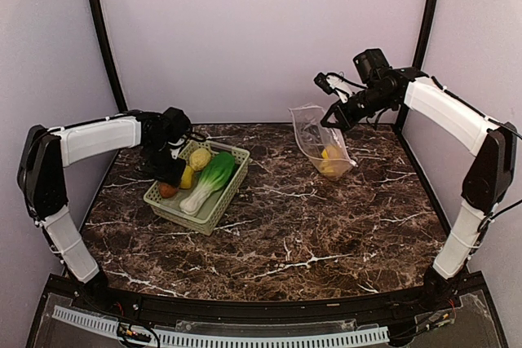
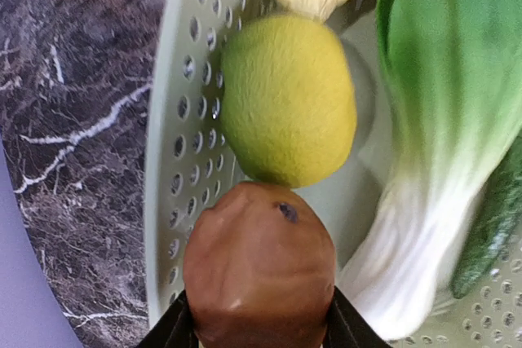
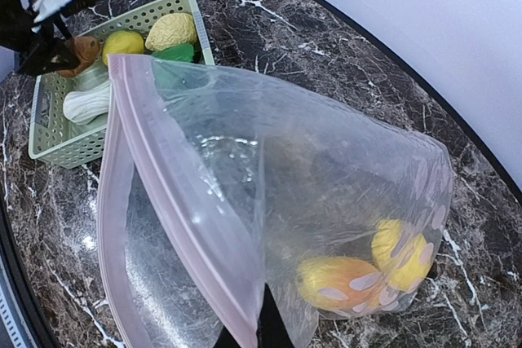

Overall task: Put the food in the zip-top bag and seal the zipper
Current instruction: Pick up the fake vegetable from the bin, then place the fake vegetable in the zipper food storage bag.

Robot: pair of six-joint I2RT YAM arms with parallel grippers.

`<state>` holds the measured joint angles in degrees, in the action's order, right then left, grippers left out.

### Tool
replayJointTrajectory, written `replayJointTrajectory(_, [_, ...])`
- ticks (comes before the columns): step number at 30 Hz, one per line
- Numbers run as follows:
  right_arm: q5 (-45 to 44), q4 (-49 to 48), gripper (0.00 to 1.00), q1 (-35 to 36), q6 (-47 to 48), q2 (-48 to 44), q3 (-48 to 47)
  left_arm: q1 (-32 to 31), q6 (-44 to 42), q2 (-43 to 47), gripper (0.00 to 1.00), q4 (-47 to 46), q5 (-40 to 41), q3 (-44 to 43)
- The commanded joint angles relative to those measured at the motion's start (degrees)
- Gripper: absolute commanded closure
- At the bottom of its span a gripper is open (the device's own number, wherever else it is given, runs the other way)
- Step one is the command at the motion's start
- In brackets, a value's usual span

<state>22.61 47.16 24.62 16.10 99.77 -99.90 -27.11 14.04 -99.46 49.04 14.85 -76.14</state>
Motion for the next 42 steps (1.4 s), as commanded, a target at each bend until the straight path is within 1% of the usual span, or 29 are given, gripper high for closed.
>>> replayJointTrajectory(1, [-1.3,0.9,1.0,0.4,1.0,-0.2,-2.1,-3.2,-0.1,9.4,0.65,0.1,-3.3,-7.7])
replayJointTrajectory(3, [-1.2,1.2,1.0,0.4,1.0,-0.2,-2.6,-7.0,-1.3,13.4,0.66,-10.6,-6.0,-8.7])
replayJointTrajectory(4, [-1.1,1.4,1.0,0.4,1.0,0.0,-3.0,-9.4,-2.0,15.6,0.66,-13.8,-8.7,-8.3])
replayJointTrajectory(5, [-0.9,1.6,1.0,0.4,1.0,0.1,-3.4,-10.4,-2.0,16.5,0.67,-20.5,-10.3,-7.9])
replayJointTrajectory(6, [-0.8,1.8,1.0,0.4,0.9,0.3,-3.8,-11.9,-1.4,17.7,0.66,-23.9,-14.4,-7.0])
replayJointTrajectory(7, [-0.7,1.9,1.0,0.4,1.0,0.5,-4.0,-12.6,0.2,18.1,0.66,-31.3,-16.1,-5.8])
replayJointTrajectory(8, [-0.6,1.9,1.0,0.4,1.0,0.7,-4.1,-13.9,1.1,18.7,0.66,-34.9,-18.6,-5.1])
replayJointTrajectory(9, [-0.6,2.0,1.0,0.4,1.0,0.9,-4.5,-14.4,2.7,18.7,0.66,-42.7,-19.9,-3.6])
replayJointTrajectory(10, [-0.5,2.3,1.0,0.4,0.9,1.2,-4.8,-15.5,3.2,18.2,0.67,-46.8,-22.3,-3.1])
replayJointTrajectory(11, [-0.3,2.7,1.0,0.4,0.9,1.5,-5.2,-16.0,3.5,17.6,0.67,-52.8,-24.3,-2.8])
replayJointTrajectory(13, [0.0,3.0,1.0,0.4,0.8,1.5,-5.8,-18.4,2.6,15.1,0.67,-58.3,-25.4,-4.3])
replayJointTrajectory(18, [-0.3,3.2,1.0,0.4,0.6,1.4,-6.6,-22.0,0.8,7.3,0.67,-67.3,-26.1,-8.0])
replayJointTrajectory(20, [0.8,3.2,1.0,0.3,-0.1,1.1,-6.5,-23.0,0.9,4.6,0.67,-71.1,-24.9,-8.9])
replayJointTrajectory(22, [1.9,3.2,1.0,0.3,-0.6,1.0,-6.6,-24.2,1.2,2.5,0.67,-74.7,-21.5,-9.0])
replayJointTrajectory(23, [2.2,3.2,1.0,0.4,-0.7,0.9,-6.7,-24.9,1.6,1.5,0.66,-77.9,-18.5,-8.5])
replayJointTrajectory(24, [2.2,3.2,1.0,0.3,-0.8,0.8,-6.9,-25.2,1.8,0.9,0.66,-81.6,-17.3,-7.7])
replayJointTrajectory(26, [2.0,3.2,1.0,0.3,-0.8,0.6,-7.1,-25.8,2.5,-1.0,0.66,-85.9,-15.7,-7.6])
replayJointTrajectory(28, [1.6,3.1,1.0,0.3,-0.9,0.4,-6.8,-26.0,3.1,-3.7,0.66,-86.2,-13.0,-9.9])
replayJointTrajectory(30, [1.3,2.9,1.0,0.3,-1.1,0.1,-6.4,-26.2,4.1,-6.2,0.67,-84.3,-10.5,-12.5])
replayJointTrajectory(32, [1.0,2.8,1.0,0.3,-1.1,-0.1,-6.2,-26.5,7.7,-7.8,0.67,-81.9,-5.8,-13.6])
replayJointTrajectory(33, [0.8,2.7,1.0,0.3,-1.1,-0.3,-6.1,-27.0,8.6,-8.3,0.67,-81.5,-2.2,-13.5])
replayJointTrajectory(34, [0.7,2.6,1.0,0.3,-1.2,-0.4,-6.1,-27.1,10.1,-8.4,0.67,-81.3,-0.6,-13.3])
replayJointTrajectory(39, [-2.8,-0.3,1.0,0.0,-2.5,-1.8,-5.1,-27.5,12.8,-11.4,0.67,-78.2,0.0,-15.3])
replayJointTrajectory(42, [-2.1,-0.3,1.0,-0.5,-3.2,-1.5,-6.1,-27.6,13.5,-14.7,0.67,-73.6,-2.0,-19.9])
